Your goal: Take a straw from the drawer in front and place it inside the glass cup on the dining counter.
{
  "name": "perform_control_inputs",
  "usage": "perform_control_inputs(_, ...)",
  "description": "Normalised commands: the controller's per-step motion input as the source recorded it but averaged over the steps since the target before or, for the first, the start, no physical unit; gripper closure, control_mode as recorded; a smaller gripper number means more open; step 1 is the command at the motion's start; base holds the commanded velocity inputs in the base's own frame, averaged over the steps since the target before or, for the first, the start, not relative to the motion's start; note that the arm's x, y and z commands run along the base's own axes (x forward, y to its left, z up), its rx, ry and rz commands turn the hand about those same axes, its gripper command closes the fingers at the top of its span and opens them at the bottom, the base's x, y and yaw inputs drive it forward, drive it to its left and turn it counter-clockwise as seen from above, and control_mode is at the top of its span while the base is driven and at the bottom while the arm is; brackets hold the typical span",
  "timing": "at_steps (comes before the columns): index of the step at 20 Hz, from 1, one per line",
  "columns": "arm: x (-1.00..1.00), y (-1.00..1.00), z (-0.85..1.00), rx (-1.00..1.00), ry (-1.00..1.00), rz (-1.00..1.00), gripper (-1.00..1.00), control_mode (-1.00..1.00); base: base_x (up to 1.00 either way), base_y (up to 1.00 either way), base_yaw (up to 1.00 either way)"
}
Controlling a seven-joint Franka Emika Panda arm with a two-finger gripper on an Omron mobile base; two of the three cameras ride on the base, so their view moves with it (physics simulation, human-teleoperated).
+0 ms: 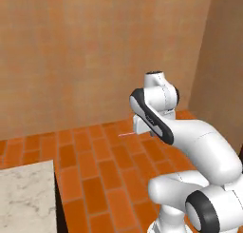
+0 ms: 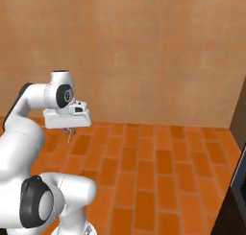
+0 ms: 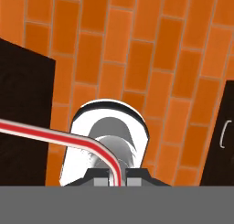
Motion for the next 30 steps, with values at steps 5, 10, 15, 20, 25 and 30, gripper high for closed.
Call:
perform_control_inputs(5,0.0,0.0,0.0,0.0,0.0,0.0,1.0,1.0,1.0,0.0,0.39)
perform_control_inputs(10,0.0,0.0,0.0,0.0,0.0,0.0,1.0,1.0,1.0,0.0,0.51)
perform_control_inputs(15,0.0,0.0,0.0,0.0,0.0,0.0,1.0,1.0,1.0,-0.23,0.5)
perform_control_inputs(20,0.0,0.0,0.0,0.0,0.0,0.0,1.0,1.0,1.0,-0.47,0.48)
perform_control_inputs(25,0.0,0.0,0.0,0.0,0.0,0.0,1.0,1.0,1.0,-0.49,0.57)
perform_control_inputs(30,0.0,0.0,0.0,0.0,0.0,0.0,1.0,1.0,1.0,-0.45,0.65)
